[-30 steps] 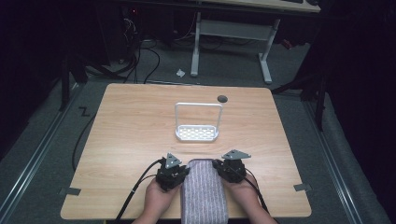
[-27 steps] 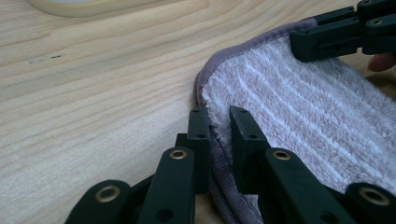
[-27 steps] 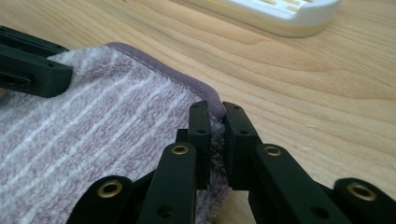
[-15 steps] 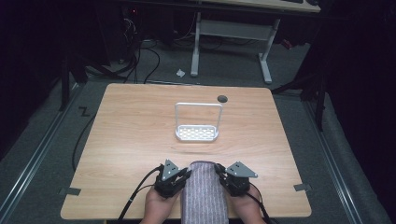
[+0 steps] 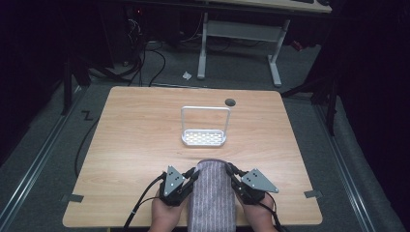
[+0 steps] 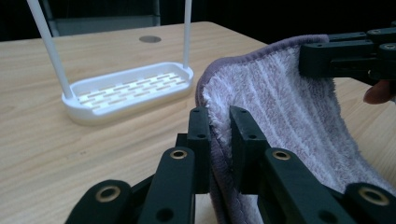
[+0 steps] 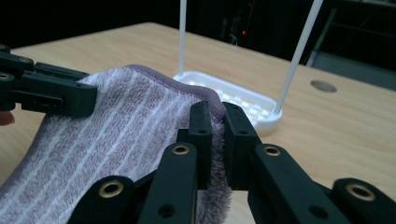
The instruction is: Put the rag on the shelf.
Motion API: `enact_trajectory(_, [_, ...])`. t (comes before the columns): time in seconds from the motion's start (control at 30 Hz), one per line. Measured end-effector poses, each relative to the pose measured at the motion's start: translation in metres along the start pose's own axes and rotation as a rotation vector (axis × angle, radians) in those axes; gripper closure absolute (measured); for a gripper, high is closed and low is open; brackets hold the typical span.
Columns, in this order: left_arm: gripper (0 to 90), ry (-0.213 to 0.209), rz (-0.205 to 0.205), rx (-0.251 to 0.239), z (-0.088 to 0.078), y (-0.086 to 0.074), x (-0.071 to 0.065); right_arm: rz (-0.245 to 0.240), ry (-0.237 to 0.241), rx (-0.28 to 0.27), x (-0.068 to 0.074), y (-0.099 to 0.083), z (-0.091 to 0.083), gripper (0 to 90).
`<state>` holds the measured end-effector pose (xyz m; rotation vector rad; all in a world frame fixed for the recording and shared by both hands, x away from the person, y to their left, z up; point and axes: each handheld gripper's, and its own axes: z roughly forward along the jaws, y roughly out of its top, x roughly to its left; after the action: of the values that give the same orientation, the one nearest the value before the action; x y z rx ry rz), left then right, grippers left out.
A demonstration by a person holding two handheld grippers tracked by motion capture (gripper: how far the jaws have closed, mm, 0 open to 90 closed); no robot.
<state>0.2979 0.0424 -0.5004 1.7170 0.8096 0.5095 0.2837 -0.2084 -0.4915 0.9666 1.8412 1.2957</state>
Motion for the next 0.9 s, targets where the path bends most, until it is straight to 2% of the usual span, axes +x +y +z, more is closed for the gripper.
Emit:
enact_trajectory(0.07, [79.7, 0.001, -0.004, -0.011, -0.002, 0.004, 0.0, -0.004, -0.008, -0.026, -0.001, 0.006, -0.002, 83.7])
enact_trajectory(0.3, [80.1, 0.025, 0.004, -0.114, -0.007, 0.039, 0.006, -0.007, -0.027, -0.12, -0.009, 0.037, -0.005, 83.9])
enact_trajectory(0.33, [80.2, 0.025, 0.004, -0.114, -0.007, 0.039, 0.006, -0.005, -0.03, -0.135, -0.011, 0.042, -0.005, 83.9])
enact_trajectory(0.37, [80.3, 0.024, 0.004, -0.145, -0.007, 0.049, 0.006, -0.007, -0.036, -0.15, -0.012, 0.047, -0.006, 83.9])
enact_trajectory(0.5, [80.3, 0.023, 0.013, -0.204, -0.008, 0.069, 0.008, -0.009, -0.052, -0.205, -0.018, 0.066, -0.007, 83.9])
enact_trajectory(0.53, [80.3, 0.023, 0.013, -0.204, -0.008, 0.069, 0.008, -0.011, -0.055, -0.216, -0.019, 0.07, -0.007, 83.9])
enact_trajectory(0.57, [80.3, 0.023, 0.022, -0.228, -0.009, 0.079, 0.009, -0.008, -0.057, -0.226, -0.02, 0.075, -0.008, 84.0])
enact_trajectory(0.7, [80.4, 0.015, 0.04, -0.249, -0.009, 0.096, 0.012, -0.011, -0.066, -0.261, -0.025, 0.091, -0.009, 84.1])
enact_trajectory(0.9, [80.4, 0.026, 0.083, -0.293, -0.009, 0.117, 0.012, -0.015, -0.085, -0.308, -0.032, 0.112, -0.01, 84.0])
